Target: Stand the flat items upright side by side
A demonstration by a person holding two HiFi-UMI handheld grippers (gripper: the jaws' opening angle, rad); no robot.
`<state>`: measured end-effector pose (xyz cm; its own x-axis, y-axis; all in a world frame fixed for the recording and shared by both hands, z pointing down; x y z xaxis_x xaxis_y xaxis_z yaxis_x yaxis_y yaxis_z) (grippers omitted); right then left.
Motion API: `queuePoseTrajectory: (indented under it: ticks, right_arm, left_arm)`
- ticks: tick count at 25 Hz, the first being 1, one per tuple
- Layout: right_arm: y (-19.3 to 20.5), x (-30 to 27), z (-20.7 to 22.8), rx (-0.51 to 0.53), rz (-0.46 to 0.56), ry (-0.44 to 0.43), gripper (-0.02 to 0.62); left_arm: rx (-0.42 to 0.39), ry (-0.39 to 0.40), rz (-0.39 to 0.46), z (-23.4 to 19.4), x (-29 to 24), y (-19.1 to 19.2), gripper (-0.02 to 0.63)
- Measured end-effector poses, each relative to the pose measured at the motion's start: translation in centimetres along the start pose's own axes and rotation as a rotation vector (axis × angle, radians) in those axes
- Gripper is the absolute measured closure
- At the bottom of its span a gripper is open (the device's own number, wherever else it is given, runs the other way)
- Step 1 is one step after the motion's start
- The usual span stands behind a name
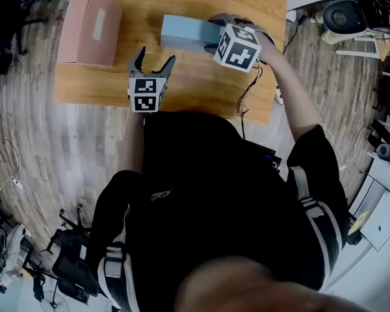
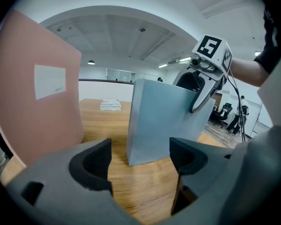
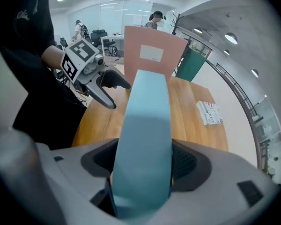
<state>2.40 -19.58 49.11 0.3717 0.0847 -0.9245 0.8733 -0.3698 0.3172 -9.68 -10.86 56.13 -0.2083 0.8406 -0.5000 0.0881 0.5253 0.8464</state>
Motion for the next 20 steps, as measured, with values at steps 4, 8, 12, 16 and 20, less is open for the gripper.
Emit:
queuePoseTrajectory:
  ticks: [4, 8, 12, 16, 20]
  right_arm:
    - [-0.1, -0.5, 0.2, -0.011, -0.066, -0.01, 0.279]
    - [-0.3, -0.5, 0.6, -0.088, -0.107, 0.023, 0.293]
    - [-1.2, 0.9, 2.2, -0.242, -0.046, 0.134, 0.296]
    - [-2.6, 4.3, 4.5, -0.446, 0.104, 0.357, 0.296]
    - [-3.0, 6.9, 5.4, -0.652, 0.298, 0.616, 0.295]
  left_arm:
    - [0.015, 0.02, -0.016, -0.5, 0.3, 1.4, 0.21]
    - [0.01, 0.067, -0.028, -0.9, 0.5, 1.9, 0.212]
    - [-0.009, 0.131, -0.03, -1.6, 0.3, 1.2, 0.216]
    - [-0.026, 0.2, -0.014, -2.7, 0.5, -0.1, 0.222]
    - [-0.071, 0.245, -0.014, -3.6, 0.5, -1.3, 0.225]
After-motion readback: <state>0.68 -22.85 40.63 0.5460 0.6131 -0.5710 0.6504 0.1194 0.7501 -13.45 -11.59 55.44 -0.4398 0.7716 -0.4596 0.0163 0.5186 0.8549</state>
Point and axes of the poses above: the fingertips, and each gripper's own axes: x backward along the fingers, z to its right, y out of its underside, the point moved 3 cm from there along x, backward along the fingers, and after that the axes turned 4 degrees about x, right-handed, at the moved point
